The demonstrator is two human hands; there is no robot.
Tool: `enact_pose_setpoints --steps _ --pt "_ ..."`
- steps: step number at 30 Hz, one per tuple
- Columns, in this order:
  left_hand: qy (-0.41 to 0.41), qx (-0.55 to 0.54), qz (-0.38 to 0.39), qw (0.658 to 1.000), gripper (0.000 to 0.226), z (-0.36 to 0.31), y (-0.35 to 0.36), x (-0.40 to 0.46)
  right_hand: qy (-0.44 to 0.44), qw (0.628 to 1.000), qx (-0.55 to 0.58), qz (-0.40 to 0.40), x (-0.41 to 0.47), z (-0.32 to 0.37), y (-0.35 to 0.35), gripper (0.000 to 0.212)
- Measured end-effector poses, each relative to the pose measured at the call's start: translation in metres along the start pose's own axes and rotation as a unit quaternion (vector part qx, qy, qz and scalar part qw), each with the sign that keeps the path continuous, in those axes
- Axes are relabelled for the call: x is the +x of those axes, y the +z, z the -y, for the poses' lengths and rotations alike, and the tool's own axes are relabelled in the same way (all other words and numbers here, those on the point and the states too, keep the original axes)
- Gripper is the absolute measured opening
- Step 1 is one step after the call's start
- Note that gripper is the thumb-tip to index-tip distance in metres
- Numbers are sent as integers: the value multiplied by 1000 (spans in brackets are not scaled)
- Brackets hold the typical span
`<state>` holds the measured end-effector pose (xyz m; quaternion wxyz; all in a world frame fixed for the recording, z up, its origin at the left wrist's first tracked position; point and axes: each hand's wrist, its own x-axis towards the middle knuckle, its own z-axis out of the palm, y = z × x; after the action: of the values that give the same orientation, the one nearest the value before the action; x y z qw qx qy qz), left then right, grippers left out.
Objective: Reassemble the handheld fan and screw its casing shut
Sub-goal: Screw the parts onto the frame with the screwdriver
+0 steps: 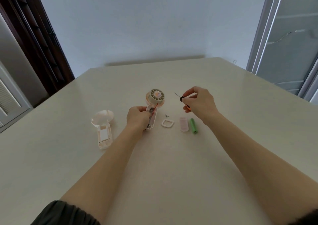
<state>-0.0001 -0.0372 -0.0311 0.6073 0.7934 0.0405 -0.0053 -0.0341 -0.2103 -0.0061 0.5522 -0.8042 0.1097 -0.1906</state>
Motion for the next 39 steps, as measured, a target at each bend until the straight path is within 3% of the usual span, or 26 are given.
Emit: enact_pose_setpoints --steps 5,10,16,19,23,32,39 --pt "8 19 -16 1000 22 2 -1 0 86 988 128 1 1 0 4 17" --pt "21 63 -21 998 31 5 -4 0 92 985 142 -35 1 -1 8 27" --pt "67 127 -20 989 29 5 -8 0 118 980 160 -22 0 2 10 18" --pt "73 128 -38 988 13 4 -9 0 124 975 184 -9 0 3 10 18" --pt "97 146 -64 982 37 5 -8 0 117 972 202 -12 -1 2 8 21" --pt "171 162 -74 969 13 5 -5 -3 120 943 308 -28 -2 5 4 20" --pt "224 207 -54 951 7 -11 3 -2 72 956 279 -56 2 4 8 14"
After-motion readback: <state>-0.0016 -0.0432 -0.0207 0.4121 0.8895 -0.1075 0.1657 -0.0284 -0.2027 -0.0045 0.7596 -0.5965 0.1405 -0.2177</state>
